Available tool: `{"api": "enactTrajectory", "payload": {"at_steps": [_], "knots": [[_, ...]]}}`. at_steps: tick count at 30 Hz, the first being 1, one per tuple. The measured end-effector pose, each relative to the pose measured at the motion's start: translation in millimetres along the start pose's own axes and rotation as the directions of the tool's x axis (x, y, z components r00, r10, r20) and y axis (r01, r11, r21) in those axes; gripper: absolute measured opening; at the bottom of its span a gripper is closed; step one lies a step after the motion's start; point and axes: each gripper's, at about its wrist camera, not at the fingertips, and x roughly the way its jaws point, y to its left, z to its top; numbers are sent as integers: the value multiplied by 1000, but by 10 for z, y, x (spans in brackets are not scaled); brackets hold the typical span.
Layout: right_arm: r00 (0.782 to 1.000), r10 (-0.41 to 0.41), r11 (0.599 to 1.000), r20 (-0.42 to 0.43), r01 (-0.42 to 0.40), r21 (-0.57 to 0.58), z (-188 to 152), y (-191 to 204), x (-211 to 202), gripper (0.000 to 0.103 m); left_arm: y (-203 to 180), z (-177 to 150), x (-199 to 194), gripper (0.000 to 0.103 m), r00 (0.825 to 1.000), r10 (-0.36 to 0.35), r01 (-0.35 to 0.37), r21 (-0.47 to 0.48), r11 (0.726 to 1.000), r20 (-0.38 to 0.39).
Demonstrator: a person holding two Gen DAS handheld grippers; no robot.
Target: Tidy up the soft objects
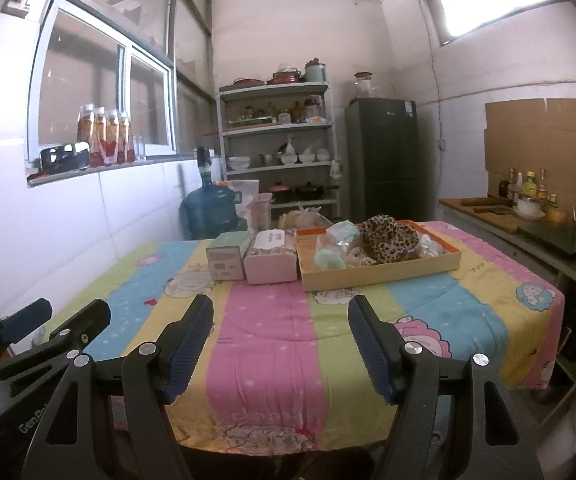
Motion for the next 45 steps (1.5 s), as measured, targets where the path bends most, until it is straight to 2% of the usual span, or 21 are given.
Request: {"api": "enactTrajectory", "payload": {"at_steps": [45], "knots": [[1000,5,1000,1,-5,-2,16,74,-14,72,-1,-9,-23,72,1000,0,0,5,1000,-6]]}}
